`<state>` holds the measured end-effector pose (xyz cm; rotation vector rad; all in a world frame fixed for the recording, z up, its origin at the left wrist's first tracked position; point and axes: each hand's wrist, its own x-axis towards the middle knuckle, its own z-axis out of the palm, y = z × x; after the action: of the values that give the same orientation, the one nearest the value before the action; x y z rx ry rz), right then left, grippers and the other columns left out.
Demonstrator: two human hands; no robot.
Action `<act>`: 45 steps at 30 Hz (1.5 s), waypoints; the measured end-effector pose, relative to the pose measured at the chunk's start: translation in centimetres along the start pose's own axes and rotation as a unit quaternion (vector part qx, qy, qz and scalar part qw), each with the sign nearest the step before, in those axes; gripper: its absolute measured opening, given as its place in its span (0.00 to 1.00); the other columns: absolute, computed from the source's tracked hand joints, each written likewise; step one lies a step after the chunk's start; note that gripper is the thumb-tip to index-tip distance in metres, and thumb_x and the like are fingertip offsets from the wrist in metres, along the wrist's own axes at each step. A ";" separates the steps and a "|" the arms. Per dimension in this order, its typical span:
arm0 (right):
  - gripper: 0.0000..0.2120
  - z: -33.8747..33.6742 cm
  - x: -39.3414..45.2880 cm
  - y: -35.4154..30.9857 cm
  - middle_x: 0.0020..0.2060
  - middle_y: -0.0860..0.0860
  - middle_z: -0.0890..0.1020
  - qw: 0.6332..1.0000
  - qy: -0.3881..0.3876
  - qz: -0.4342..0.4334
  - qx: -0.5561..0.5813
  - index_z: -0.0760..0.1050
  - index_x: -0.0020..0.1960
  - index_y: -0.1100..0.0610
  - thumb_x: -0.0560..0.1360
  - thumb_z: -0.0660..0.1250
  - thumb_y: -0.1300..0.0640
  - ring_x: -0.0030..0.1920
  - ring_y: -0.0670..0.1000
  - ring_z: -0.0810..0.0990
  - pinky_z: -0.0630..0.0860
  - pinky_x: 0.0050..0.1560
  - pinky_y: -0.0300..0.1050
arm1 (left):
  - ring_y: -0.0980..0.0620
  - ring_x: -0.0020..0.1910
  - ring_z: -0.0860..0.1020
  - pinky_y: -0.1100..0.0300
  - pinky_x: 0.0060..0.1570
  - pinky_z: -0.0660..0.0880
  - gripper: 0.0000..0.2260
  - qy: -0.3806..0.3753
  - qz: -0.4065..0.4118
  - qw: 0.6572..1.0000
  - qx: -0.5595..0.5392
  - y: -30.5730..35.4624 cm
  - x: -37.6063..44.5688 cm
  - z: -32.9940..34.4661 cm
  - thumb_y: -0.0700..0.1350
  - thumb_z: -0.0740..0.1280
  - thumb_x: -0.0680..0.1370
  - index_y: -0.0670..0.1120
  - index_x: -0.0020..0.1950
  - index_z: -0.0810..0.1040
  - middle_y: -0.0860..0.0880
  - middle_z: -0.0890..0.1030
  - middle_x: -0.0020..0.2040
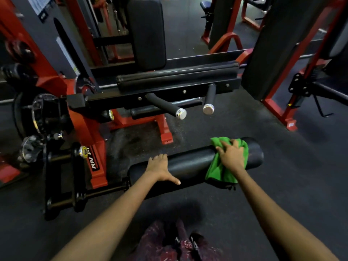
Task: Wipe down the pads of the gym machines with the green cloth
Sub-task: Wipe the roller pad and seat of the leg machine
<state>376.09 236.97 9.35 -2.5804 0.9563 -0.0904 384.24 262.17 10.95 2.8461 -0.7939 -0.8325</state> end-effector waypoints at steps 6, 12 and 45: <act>0.17 1.3 -4.4 -6.4 0.70 0.57 0.63 0.999 -0.015 0.010 -0.036 0.71 0.67 0.49 0.79 0.59 0.48 0.64 0.64 0.64 0.68 0.59 0.56 | 0.45 0.76 0.52 0.46 0.74 0.45 0.56 0.082 -0.015 0.994 0.070 1.3 -1.7 2.3 0.67 0.72 0.65 0.39 0.77 0.47 0.43 0.53 0.77; 0.18 4.1 -9.9 -13.0 0.67 0.53 0.64 0.989 -0.059 -0.126 -0.047 0.68 0.69 0.47 0.80 0.55 0.48 0.62 0.59 0.65 0.69 0.56 0.53 | 0.42 0.77 0.45 0.43 0.74 0.40 0.35 0.104 -0.032 0.979 0.170 2.1 -3.0 3.9 0.48 0.58 0.78 0.36 0.76 0.43 0.39 0.48 0.78; 0.21 -0.9 2.5 3.8 0.68 0.65 0.66 0.998 0.057 0.024 -0.033 0.71 0.69 0.55 0.79 0.61 0.48 0.65 0.67 0.67 0.59 0.65 0.54 | 0.48 0.76 0.52 0.44 0.74 0.44 0.53 0.100 -0.005 0.995 -0.013 1.9 -1.1 2.3 0.68 0.71 0.64 0.44 0.78 0.50 0.46 0.55 0.77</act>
<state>375.47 232.41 8.52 -2.6354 1.0782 -0.1982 381.36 261.26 9.91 2.8530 -0.7379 -0.5418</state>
